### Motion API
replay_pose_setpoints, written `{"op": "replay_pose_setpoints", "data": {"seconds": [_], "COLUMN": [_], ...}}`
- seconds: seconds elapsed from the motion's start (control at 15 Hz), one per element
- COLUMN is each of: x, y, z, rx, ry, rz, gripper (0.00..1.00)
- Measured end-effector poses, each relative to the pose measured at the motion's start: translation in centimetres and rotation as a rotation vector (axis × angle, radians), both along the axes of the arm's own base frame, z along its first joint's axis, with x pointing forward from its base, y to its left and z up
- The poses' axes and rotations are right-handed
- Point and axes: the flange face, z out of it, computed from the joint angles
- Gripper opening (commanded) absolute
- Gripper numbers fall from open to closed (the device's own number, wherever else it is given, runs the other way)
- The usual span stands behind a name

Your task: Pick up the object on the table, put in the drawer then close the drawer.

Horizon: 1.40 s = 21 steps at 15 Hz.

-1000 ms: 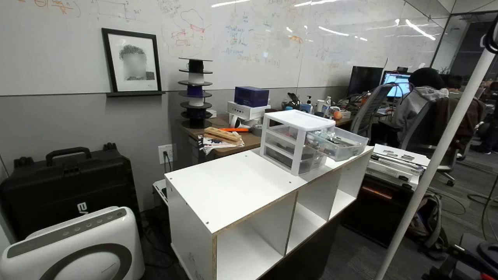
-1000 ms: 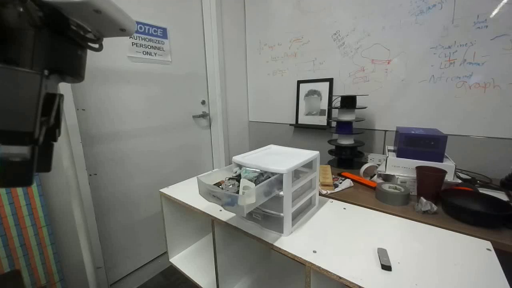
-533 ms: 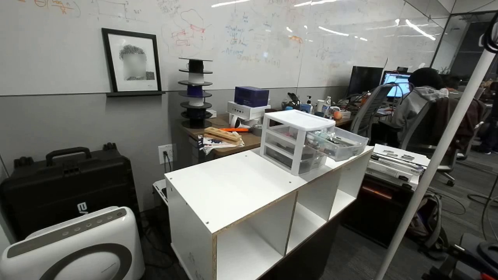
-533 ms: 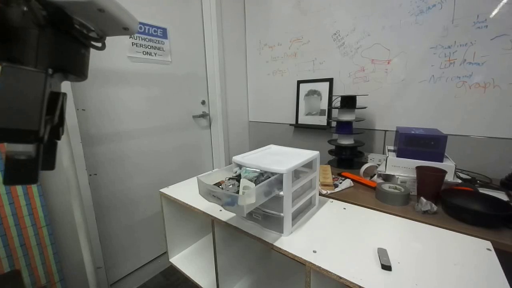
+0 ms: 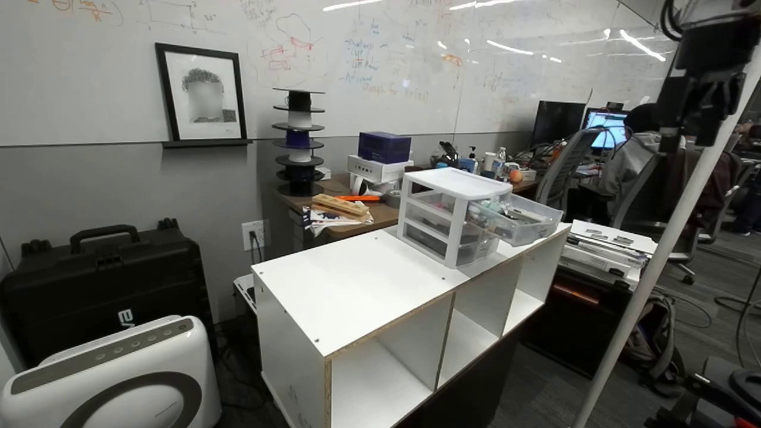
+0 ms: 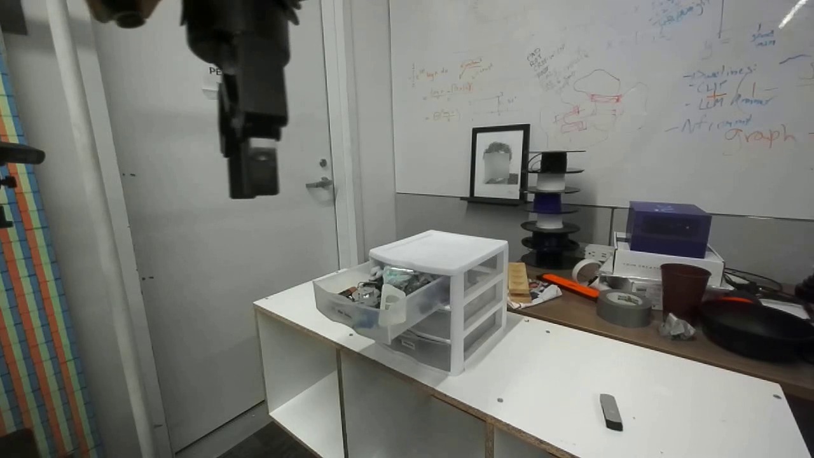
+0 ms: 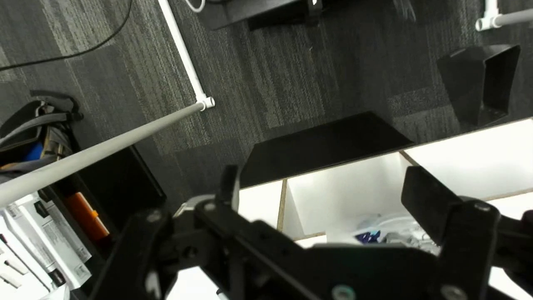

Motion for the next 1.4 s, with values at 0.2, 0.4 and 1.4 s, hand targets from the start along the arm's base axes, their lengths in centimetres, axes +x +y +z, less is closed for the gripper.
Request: {"op": "replay_pose_setpoints", "data": {"seconds": [0.2,0.4,1.4], "x": [5.0,9.8,25.4], "y": [-3.1,-6.0,-22.8], "z": [0.2,-0.9,-16.9], "rx": [-0.005,-0.026,-0.076], "ry": [-0.021,0.000,0.181], "rz": [-0.037,-0.034,0.321], "gripper": [1.00,1.00,1.00]}}
